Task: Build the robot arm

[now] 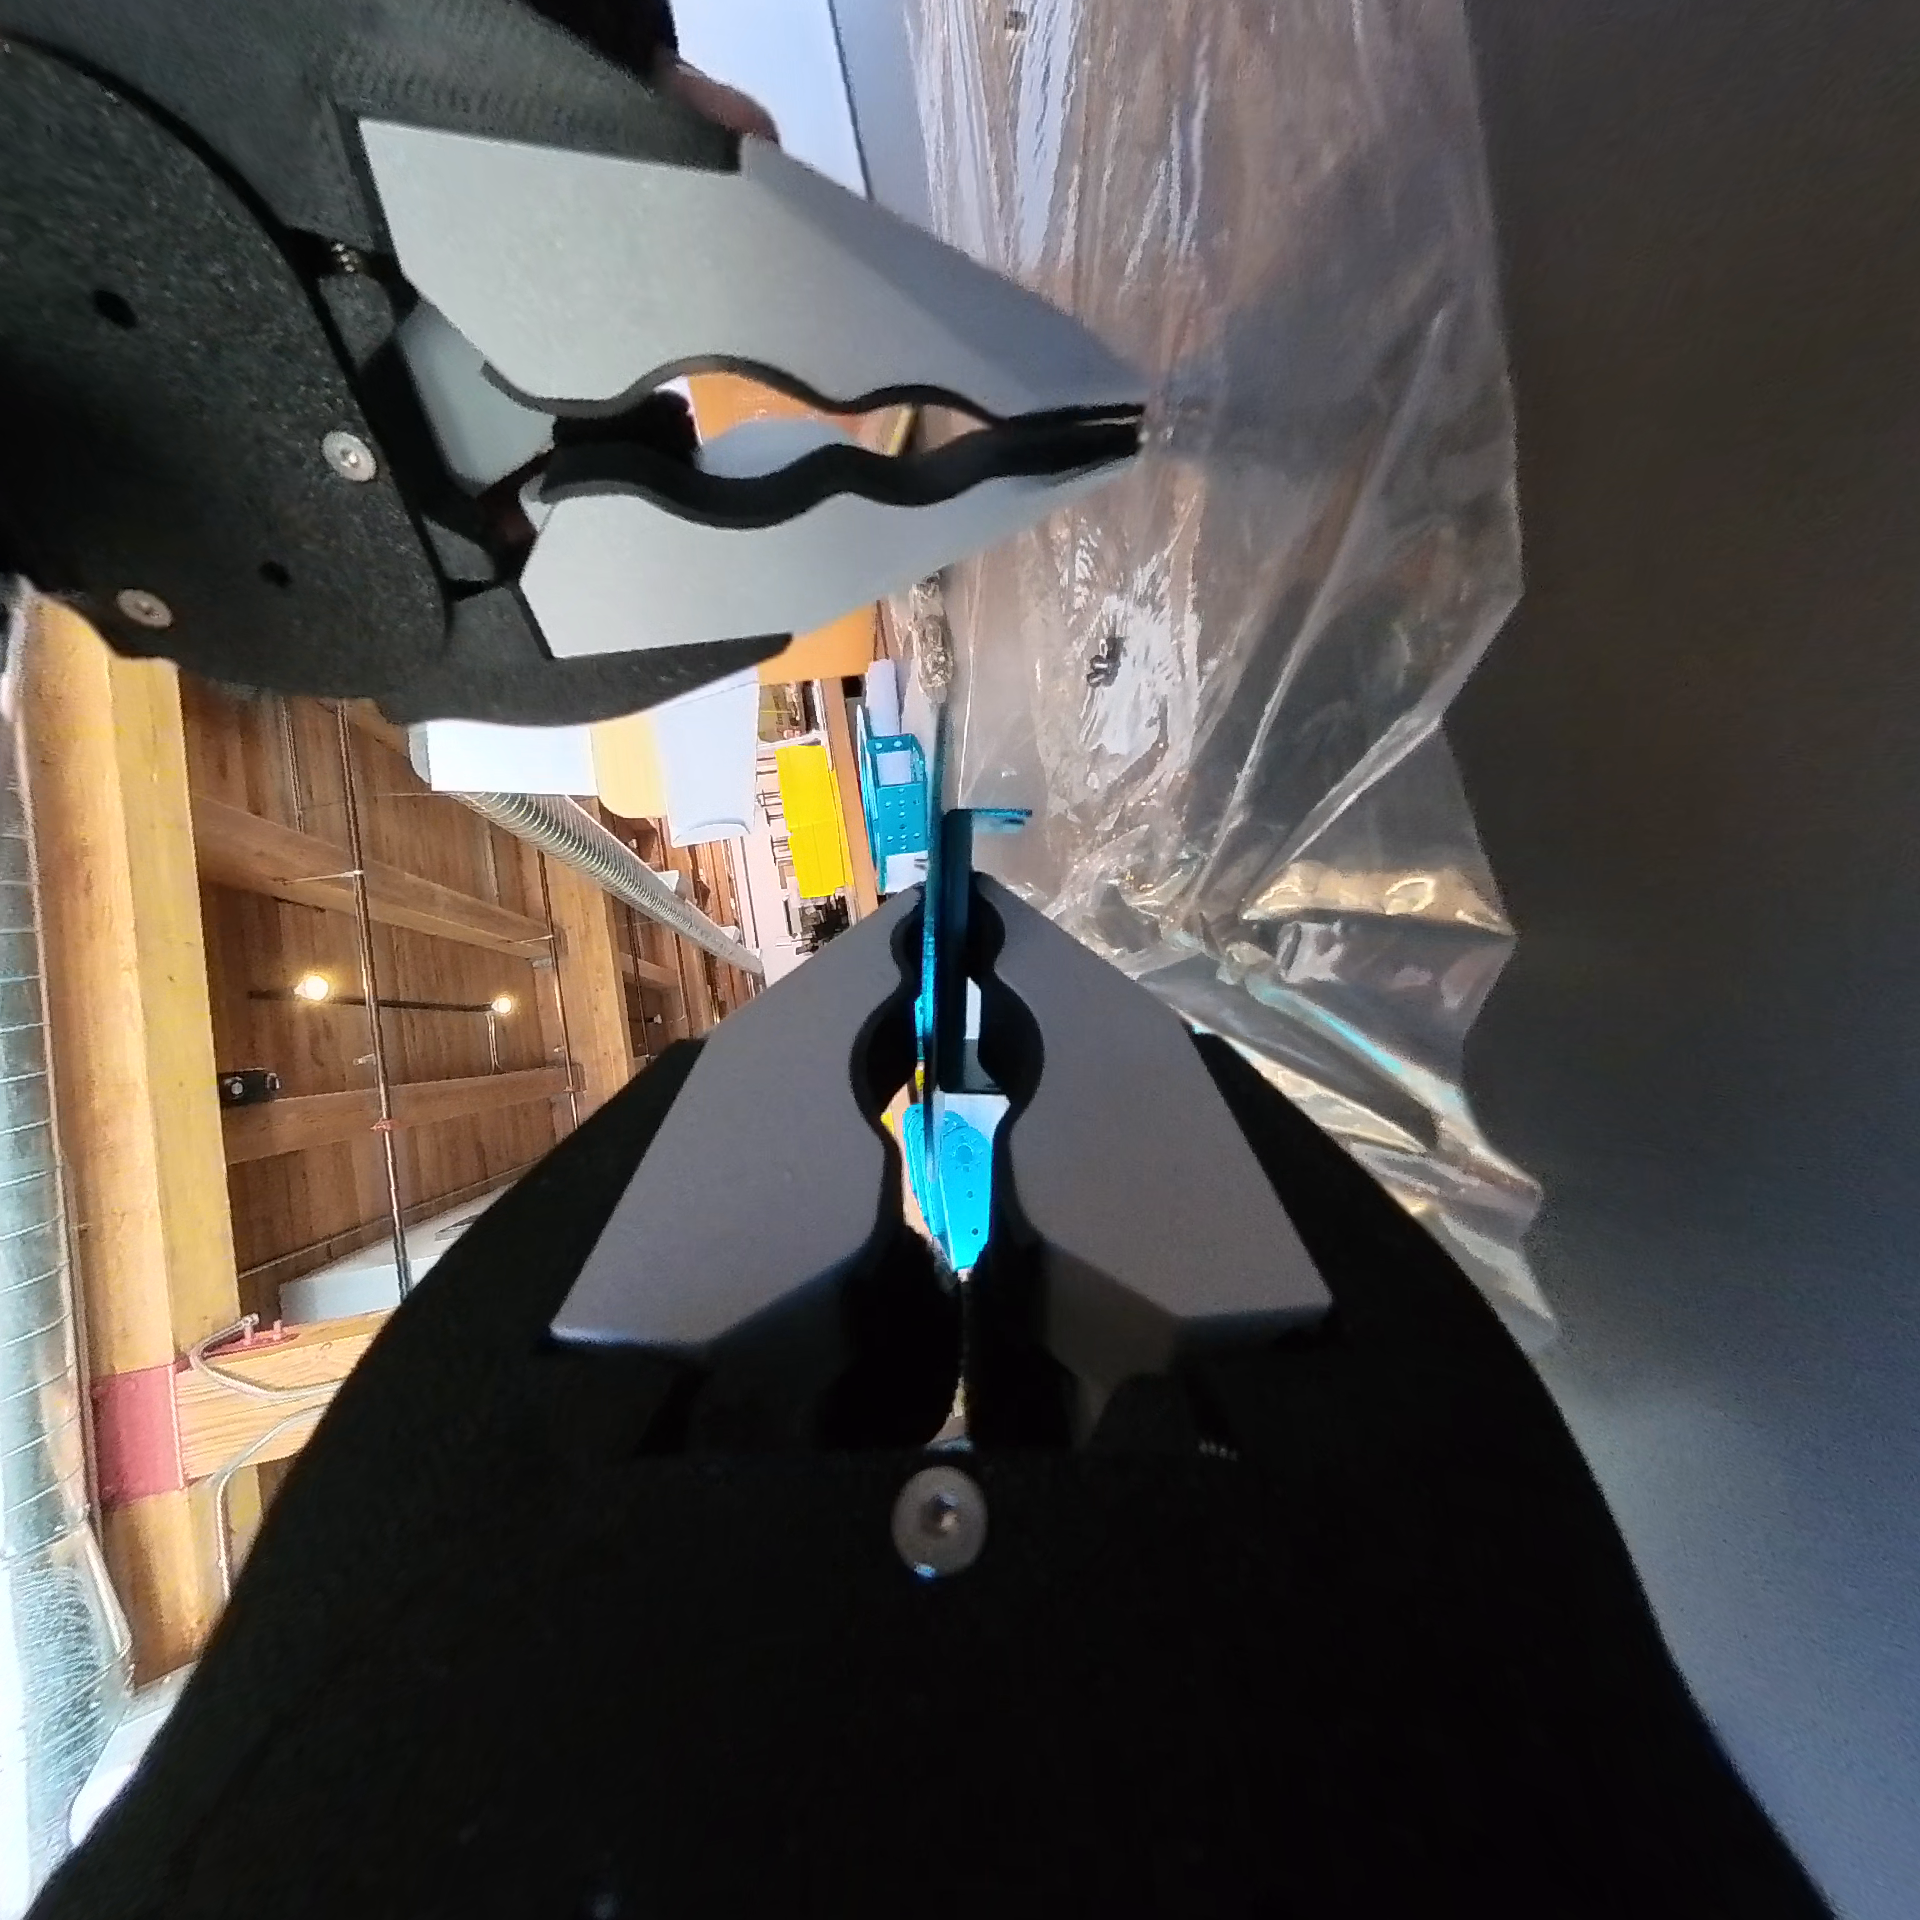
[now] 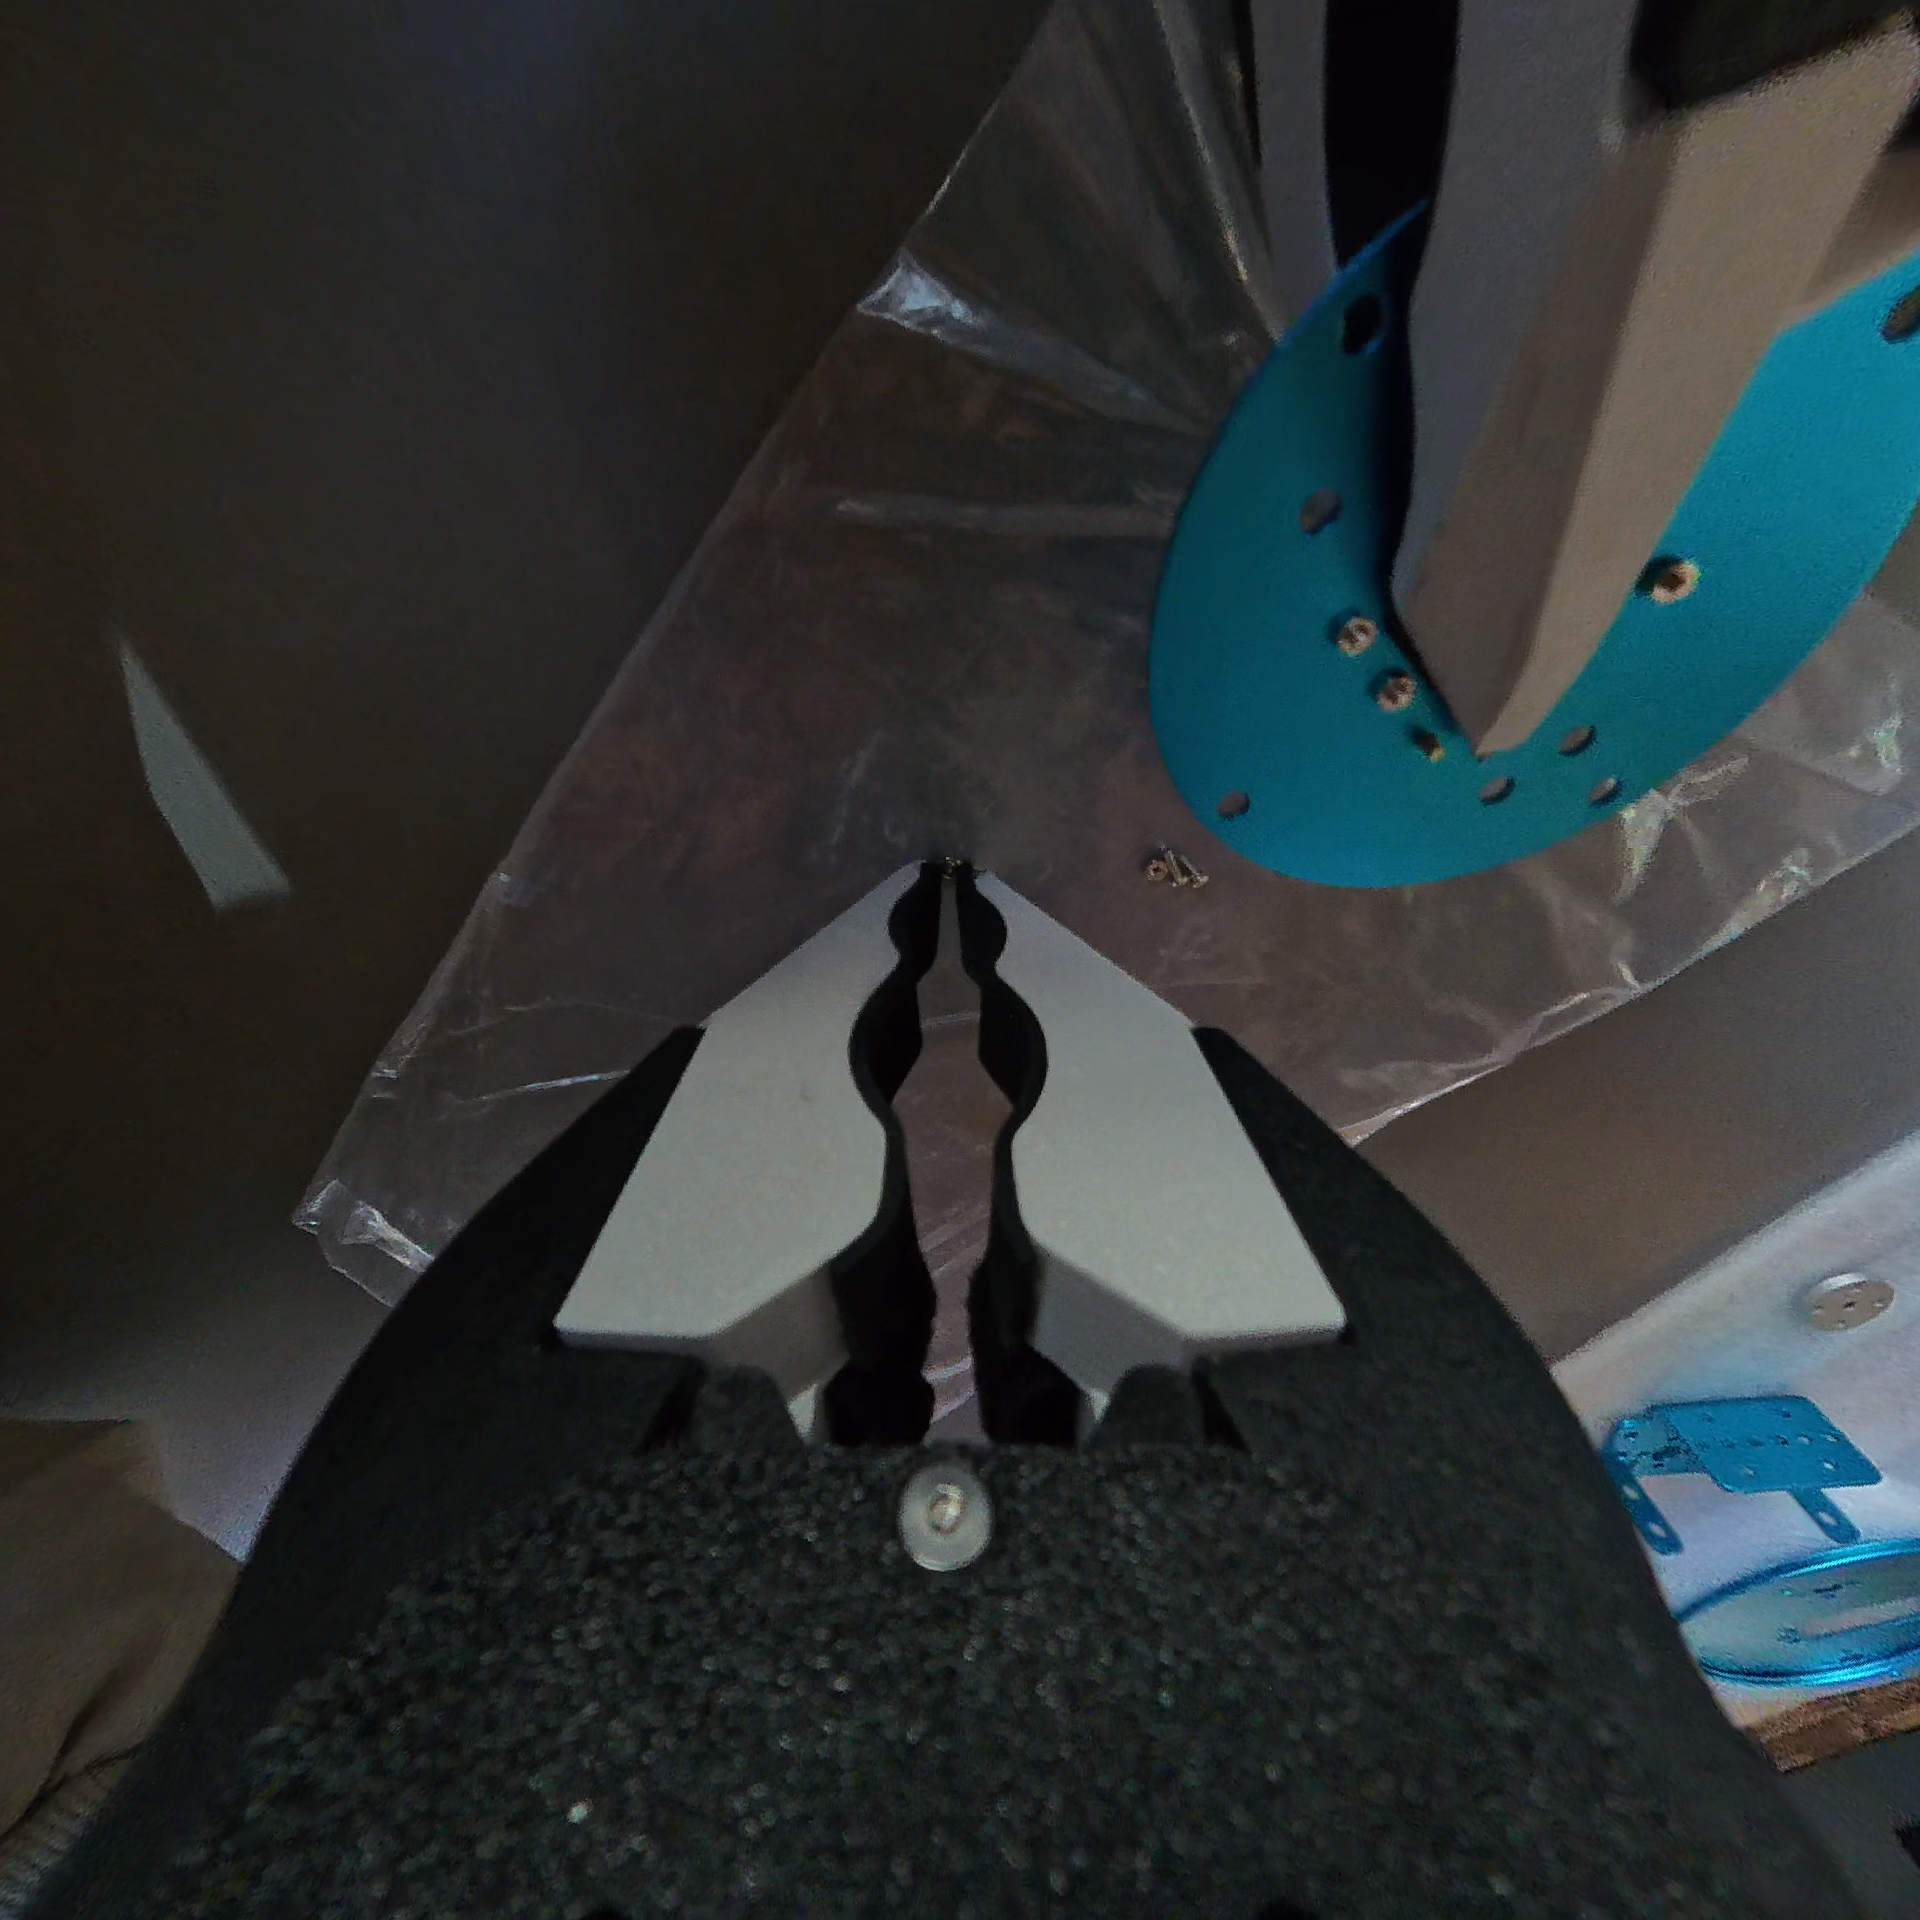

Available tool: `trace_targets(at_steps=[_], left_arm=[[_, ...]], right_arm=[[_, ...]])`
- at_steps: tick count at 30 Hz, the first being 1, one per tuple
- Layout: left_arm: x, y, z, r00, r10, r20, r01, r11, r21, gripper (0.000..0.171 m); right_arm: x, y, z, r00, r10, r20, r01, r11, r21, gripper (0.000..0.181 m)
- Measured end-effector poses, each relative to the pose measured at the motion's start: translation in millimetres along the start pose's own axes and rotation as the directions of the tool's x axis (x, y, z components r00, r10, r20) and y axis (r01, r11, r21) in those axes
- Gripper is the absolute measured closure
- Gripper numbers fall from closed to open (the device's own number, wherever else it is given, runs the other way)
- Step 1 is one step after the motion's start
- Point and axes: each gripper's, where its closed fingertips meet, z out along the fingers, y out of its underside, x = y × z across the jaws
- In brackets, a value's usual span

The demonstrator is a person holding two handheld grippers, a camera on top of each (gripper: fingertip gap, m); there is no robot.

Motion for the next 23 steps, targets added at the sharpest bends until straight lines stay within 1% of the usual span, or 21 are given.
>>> trace_targets(at_steps=[4, 7, 12, 15, 20, 23], left_arm=[[1, -3, 0, 1.0, 0.001, -0.002, -0.001, 1.0, 0.009, 0.169], [1, -9, -1, 1.0, 0.007, 0.007, -0.007, 1.0, 0.027, 0.169], [-2, -20, -3, 0.999, 0.019, 0.033, -0.021, 0.998, 0.053, 0.17], [-4, -22, -4, 0.998, 0.035, 0.05, -0.038, 0.998, 0.055, 0.17], [-7, -21, -4, 0.998, 0.031, 0.058, -0.034, 0.998, 0.052, 0.17], [-8, -19, -4, 0.998, 0.026, 0.058, -0.029, 0.998, 0.05, 0.17]], right_arm=[[1, 2, -8, 1.0, 0.024, -0.018, -0.023, 0.999, 0.048, 0.179], [3, -3, -17, 0.999, 0.021, -0.035, -0.018, 0.996, 0.088, 0.179], [21, -22, -50, 0.995, 0.017, -0.099, 0.001, 0.984, 0.175, 0.179], [30, -37, -63, 0.994, 0.008, -0.107, 0.016, 0.975, 0.224, 0.179], [39, -43, -60, 0.994, -0.013, -0.108, 0.033, 0.982, 0.186, 0.179], [41, -41, -57, 0.995, -0.006, -0.104, 0.024, 0.986, 0.168, 0.179]])
